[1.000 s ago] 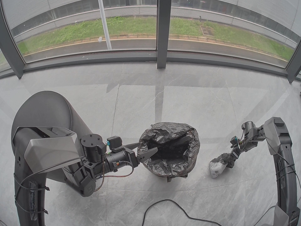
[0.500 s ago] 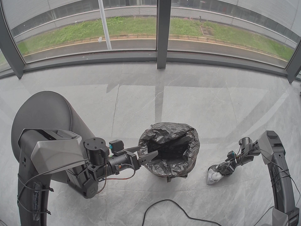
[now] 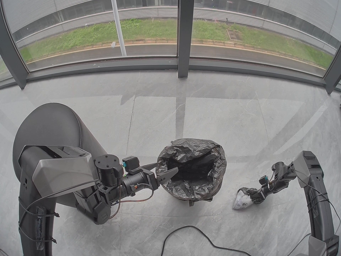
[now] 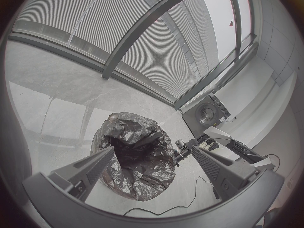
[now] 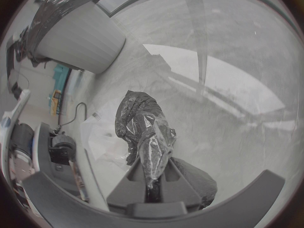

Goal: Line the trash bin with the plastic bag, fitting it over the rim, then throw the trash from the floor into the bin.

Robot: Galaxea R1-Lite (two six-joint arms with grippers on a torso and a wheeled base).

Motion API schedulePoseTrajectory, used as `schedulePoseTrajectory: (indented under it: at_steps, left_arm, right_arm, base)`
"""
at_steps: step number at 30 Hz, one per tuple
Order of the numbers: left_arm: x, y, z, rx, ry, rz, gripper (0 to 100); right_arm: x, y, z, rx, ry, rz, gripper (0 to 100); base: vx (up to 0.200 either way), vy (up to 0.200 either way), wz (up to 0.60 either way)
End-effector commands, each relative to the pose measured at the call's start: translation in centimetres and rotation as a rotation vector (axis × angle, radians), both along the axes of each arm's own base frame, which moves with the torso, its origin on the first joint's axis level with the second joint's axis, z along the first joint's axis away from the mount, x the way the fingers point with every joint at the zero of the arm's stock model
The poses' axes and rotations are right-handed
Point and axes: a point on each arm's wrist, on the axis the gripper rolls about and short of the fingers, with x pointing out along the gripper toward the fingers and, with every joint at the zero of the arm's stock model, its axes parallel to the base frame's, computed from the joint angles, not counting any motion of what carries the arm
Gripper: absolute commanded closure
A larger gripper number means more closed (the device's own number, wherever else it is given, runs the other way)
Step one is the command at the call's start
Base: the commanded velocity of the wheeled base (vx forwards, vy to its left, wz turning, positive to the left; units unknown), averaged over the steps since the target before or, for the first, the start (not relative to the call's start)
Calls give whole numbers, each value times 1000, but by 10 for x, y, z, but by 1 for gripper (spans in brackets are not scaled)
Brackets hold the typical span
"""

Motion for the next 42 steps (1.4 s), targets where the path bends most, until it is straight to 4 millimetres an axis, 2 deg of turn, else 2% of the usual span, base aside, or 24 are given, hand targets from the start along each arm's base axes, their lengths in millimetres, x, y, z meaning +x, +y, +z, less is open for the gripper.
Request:
schedulePoseTrajectory:
  at_steps: [1,2,3,5,7,8,11,12,14,15,16,17,19,21,22,23,25,28,29,30,33,34,40,42]
  left_arm:
    - [-2,-3,12,-13,-30,5,0]
    - [-2,-3,13,-14,-31,5,0]
    - [-3,-4,16,-16,-38,10,0]
    - [-3,-5,19,-20,-47,13,0]
    - [-4,-5,25,-27,-61,13,0]
    - [-5,-5,27,-29,-65,13,0]
    - [-5,-5,31,-34,-74,13,0]
    - [-5,-4,31,-34,-74,14,0]
    - [-6,-3,35,-37,-80,16,0]
    - [-6,-3,36,-38,-83,16,0]
    - [-7,-3,37,-39,-85,16,0]
    - [-7,-3,38,-40,-87,16,0]
    - [-8,-3,42,-44,-97,16,0]
    - [-8,-2,44,-47,-103,17,0]
    - [-8,-2,44,-47,-103,17,0]
    - [-8,-1,47,-49,-108,19,0]
    - [-8,-1,49,-52,-114,19,0]
    - [-8,0,50,-53,-117,22,0]
    - [-8,0,50,-53,-117,22,0]
    - [-7,1,52,-55,-121,25,0]
    - [-8,1,52,-56,-122,25,0]
    - [-7,3,54,-59,-125,31,0]
    - [-2,14,56,-57,-132,64,0]
    - [-1,16,55,-56,-129,68,0]
  right_arm:
    - [8,-38,69,9,-52,-108,100]
    - [9,-39,73,7,-60,-110,100]
    - [11,-54,105,0,-114,-141,100]
    - [14,-64,143,9,-182,-165,100]
    - [15,-72,199,33,-277,-192,100]
    - [15,-72,210,37,-293,-202,100]
    - [13,-66,269,52,-375,-237,100]
    - [12,-65,275,54,-381,-242,100]
    - [12,-39,321,72,-445,-224,100]
    - [12,-30,330,78,-458,-213,100]
    - [12,-9,350,87,-487,-183,100]
    - [12,-2,355,91,-494,-173,100]
    - [11,49,385,118,-534,-88,100]
    - [8,85,398,132,-552,-29,100]
    - [8,85,398,132,-552,-29,100]
    - [4,120,409,129,-566,21,100]
    - [-1,155,414,127,-567,64,100]
    - [-5,200,408,144,-535,126,100]
    - [-5,200,408,144,-535,126,100]
    - [-4,222,395,151,-505,173,100]
    - [-3,237,380,149,-478,207,100]
    - [-3,250,367,142,-447,243,100]
    - [-21,282,352,107,-334,339,100]
    - [-24,284,350,97,-309,352,100]
  base:
    - [0,0,0]
    - [0,0,0]
    - [0,0,0]
    - [0,0,0]
    - [0,0,0]
    - [0,0,0]
    - [0,0,0]
    - [0,0,0]
    - [0,0,0]
    - [0,0,0]
    - [0,0,0]
    - [0,0,0]
    - [0,0,0]
    - [0,0,0]
    - [0,0,0]
    - [0,0,0]
    - [0,0,0]
    - [0,0,0]
    - [0,0,0]
    - [0,0,0]
    - [0,0,0]
    - [0,0,0]
    - [0,0,0]
    - [0,0,0]
